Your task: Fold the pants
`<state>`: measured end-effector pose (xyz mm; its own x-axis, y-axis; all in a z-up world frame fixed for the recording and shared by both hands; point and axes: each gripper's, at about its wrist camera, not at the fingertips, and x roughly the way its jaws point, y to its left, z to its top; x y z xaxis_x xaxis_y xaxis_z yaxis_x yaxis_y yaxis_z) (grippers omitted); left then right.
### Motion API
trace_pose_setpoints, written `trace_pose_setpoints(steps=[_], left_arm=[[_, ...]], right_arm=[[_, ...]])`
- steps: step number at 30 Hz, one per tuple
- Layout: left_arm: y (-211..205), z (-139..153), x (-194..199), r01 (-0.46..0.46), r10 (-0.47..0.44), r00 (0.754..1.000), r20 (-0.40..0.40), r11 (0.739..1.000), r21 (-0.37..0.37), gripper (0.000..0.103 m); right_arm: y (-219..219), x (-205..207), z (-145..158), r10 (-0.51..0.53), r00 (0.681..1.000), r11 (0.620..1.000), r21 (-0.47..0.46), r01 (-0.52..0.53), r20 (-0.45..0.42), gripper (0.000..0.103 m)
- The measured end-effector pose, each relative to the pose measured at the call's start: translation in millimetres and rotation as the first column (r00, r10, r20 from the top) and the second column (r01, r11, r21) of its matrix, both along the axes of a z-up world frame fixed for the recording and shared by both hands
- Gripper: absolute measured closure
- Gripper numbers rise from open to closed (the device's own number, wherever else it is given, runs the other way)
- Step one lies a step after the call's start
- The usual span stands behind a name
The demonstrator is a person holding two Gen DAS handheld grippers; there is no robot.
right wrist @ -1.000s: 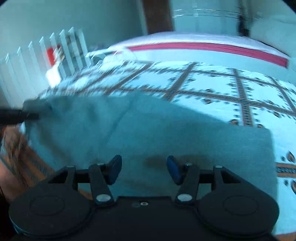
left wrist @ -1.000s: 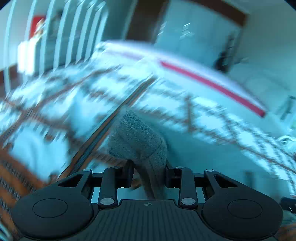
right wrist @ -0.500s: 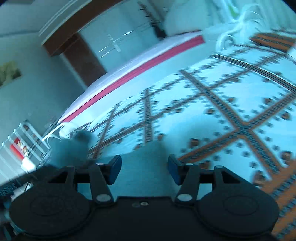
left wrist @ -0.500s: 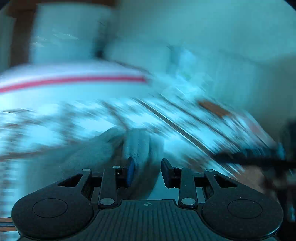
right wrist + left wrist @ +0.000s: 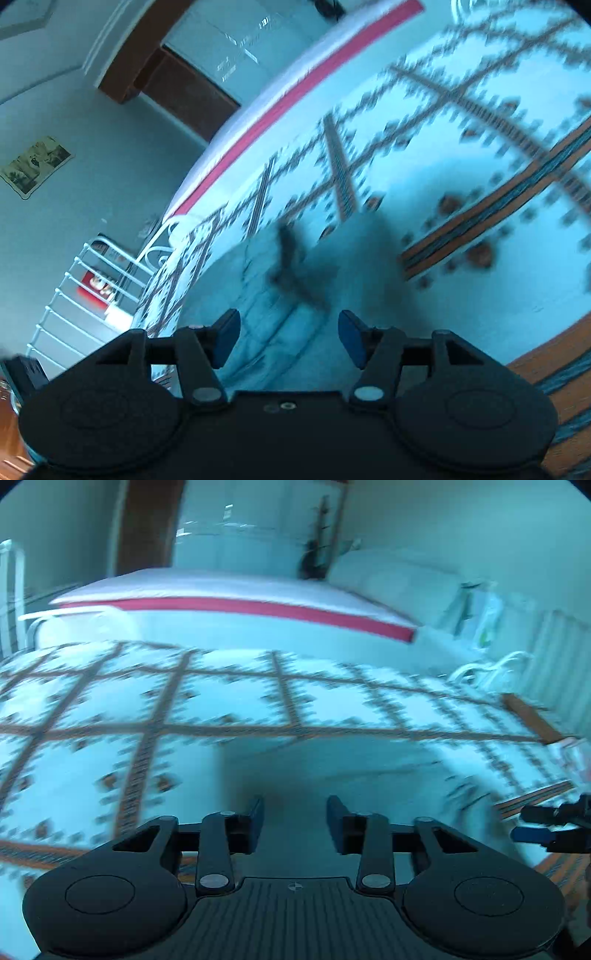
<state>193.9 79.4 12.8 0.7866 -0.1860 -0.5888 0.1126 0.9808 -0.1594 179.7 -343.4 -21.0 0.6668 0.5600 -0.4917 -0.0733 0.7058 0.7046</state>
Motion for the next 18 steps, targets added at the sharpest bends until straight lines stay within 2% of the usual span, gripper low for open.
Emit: trace_pose_setpoints(steps=[2, 6, 8, 9, 11, 12, 13, 14, 16, 18], left_arm=[[21.0, -2.1, -5.6, -0.054, 0.054, 0.998, -0.022, 0.999, 0.003, 0.047], [41.4, -3.9, -7.9, -0.088, 0.088, 0.996, -0.028, 0.996, -0.017, 0.046], [47.4, -6.5, -9.8, -0.092, 0.092, 0.995, -0.039, 0.996, -0.010, 0.046], [50.3, -7.7, -11.1, -0.096, 0.095, 0.994, -0.047, 0.995, -0.009, 0.046], [54.4, -10.6, -12.0, -0.097, 0.096, 0.993, -0.062, 0.995, -0.005, 0.045], [56.3, -11.1, -13.7, -0.098, 0.098, 0.993, -0.065, 0.995, -0.003, 0.045], [57.5, -11.6, -14.5, -0.099, 0.099, 0.993, -0.070, 0.995, 0.000, 0.045], [58.8, -12.0, -15.0, -0.099, 0.099, 0.992, -0.077, 0.995, 0.003, 0.045], [60.8, -12.8, -14.9, -0.106, 0.106, 0.991, -0.084, 0.994, 0.003, 0.044], [62.0, -13.1, -14.9, -0.113, 0.112, 0.990, -0.086, 0.994, -0.006, 0.044]], right_arm=[[10.4, 10.8, -11.7, 0.001, 0.998, 0.998, 0.069, 0.003, -0.066, 0.050], [25.7, 27.1, -34.2, -0.007, 0.983, 0.979, 0.200, 0.044, -0.181, 0.043], [36.3, 34.7, -39.6, -0.014, 0.978, 0.978, 0.201, 0.057, -0.210, 0.042], [40.9, 37.3, -39.9, -0.022, 0.978, 0.979, 0.193, 0.064, -0.209, 0.037], [48.6, 40.9, -38.8, -0.040, 0.978, 0.982, 0.174, 0.076, -0.203, 0.035], [52.2, 41.9, -37.1, -0.045, 0.979, 0.986, 0.150, 0.076, -0.201, 0.044], [55.5, 41.1, -33.9, -0.059, 0.979, 0.992, 0.099, 0.080, -0.196, 0.063], [58.2, 40.3, -29.9, -0.057, 0.982, 0.996, 0.055, 0.068, -0.178, 0.071], [61.2, 32.7, -15.0, -0.042, 0.994, 0.999, 0.029, 0.046, -0.103, 0.076], [62.5, 16.8, 14.0, -0.010, 0.998, 0.998, 0.054, 0.007, 0.056, 0.076]])
